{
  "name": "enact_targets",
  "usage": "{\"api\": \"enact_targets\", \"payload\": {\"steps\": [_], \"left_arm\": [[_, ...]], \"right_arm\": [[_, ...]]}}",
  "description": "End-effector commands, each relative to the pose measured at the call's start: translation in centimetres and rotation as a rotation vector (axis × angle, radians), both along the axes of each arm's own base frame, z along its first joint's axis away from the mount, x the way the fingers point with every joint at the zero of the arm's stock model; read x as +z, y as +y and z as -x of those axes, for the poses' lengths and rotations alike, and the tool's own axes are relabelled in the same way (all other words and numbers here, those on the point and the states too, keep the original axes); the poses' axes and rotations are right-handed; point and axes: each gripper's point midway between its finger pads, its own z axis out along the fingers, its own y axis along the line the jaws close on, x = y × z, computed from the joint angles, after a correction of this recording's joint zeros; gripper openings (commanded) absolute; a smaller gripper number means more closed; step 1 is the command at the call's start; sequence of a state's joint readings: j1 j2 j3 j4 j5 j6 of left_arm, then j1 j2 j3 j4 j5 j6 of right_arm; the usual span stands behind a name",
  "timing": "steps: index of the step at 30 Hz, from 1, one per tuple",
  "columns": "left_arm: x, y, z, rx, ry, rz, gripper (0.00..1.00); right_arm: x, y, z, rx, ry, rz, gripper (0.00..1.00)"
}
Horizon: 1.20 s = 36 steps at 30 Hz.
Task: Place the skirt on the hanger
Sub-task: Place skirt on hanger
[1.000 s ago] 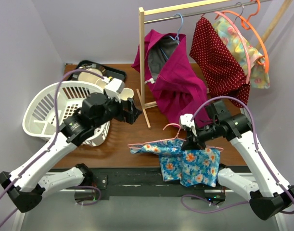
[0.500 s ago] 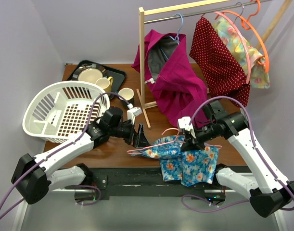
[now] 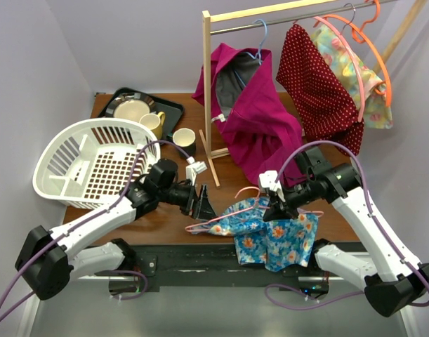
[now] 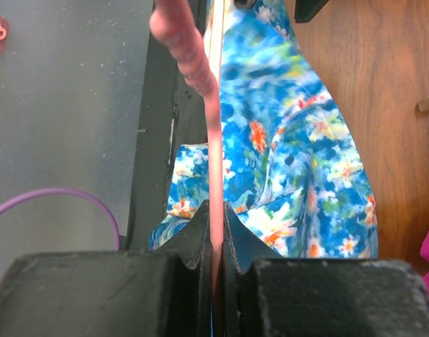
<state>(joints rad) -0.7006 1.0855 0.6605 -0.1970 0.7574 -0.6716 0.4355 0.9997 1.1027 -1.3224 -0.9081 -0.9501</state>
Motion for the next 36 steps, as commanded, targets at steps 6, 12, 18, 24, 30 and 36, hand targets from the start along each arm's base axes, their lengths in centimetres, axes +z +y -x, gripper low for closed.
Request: {"api": "enact_targets", "payload": {"steps": [6,12,18,24,30,36], "left_arm": [[3.7,-0.5,-2.0,0.07,-0.094,0.035,0.95],[0.8,0.1,-0.3,-0.002,-0.02,-0.042,0.95],[-0.3,-0.9,1.4,-0.076,0.012,-0.065,0.92],[0.0,-2.5,2.9,-0.155,0.018,-0.052,0.82],[-0.2,-1.7,3.6,-0.168,0.036,-0.082,0.78],[0.7,-2.0,4.8,-0.208,0.083,-0.012,0.45]], "right_arm": [[-0.1,0.6,-0.3,0.009,0.0,-0.022,0.0],[0.0,0.7,-0.4,0.006,-0.013,-0.028,0.0],[0.0,0.9,-0.6,0.006,-0.002,-0.034,0.0],[0.0,0.9,-0.6,0.004,-0.002,-0.031,0.0],[-0.2,0.8,-0.9,-0.012,-0.012,-0.024,0.0],[-0.5,1.0,-1.6,-0.03,-0.019,-0.019,0.0]]}}
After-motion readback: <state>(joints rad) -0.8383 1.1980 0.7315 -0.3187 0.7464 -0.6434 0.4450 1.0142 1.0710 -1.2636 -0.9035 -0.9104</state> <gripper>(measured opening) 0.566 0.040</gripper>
